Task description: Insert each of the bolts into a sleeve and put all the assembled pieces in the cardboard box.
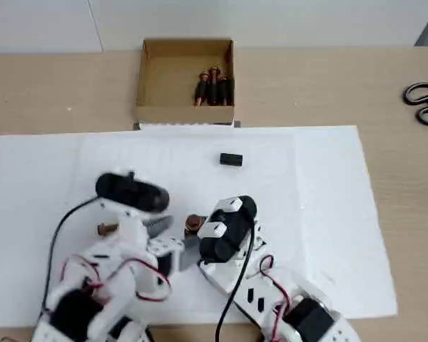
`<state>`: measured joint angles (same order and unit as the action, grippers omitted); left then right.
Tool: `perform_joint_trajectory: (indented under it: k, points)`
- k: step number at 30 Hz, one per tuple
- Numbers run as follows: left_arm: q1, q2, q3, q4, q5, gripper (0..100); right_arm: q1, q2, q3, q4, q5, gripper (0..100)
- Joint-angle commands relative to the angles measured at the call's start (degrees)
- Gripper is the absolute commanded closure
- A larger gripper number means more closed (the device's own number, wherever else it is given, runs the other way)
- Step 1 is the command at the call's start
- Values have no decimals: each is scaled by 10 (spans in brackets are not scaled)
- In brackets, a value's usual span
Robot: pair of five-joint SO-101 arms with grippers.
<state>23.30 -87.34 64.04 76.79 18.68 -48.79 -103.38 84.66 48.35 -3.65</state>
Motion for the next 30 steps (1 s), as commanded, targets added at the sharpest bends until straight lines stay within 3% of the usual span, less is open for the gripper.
perform_joint_trajectory:
  k: [1, 11, 16, 24, 30]
  points:
    - [-61, 4, -13, 18, -25, 716, 9, -6, -8, -19, -1, 995]
    - [-130, 0, -47, 19, 11, 739, 91, -5, -7, -15, -1, 995]
    - [-184, 0, -56, -1, 11, 994, 120, -5, -7, -16, -1, 995]
    - [-295, 3, 17, -92, 8, 994, 194, -4, -1, -20, -3, 995]
    - [-308, 0, 160, -202, 0, 994, 262, -4, -4, -21, -4, 995]
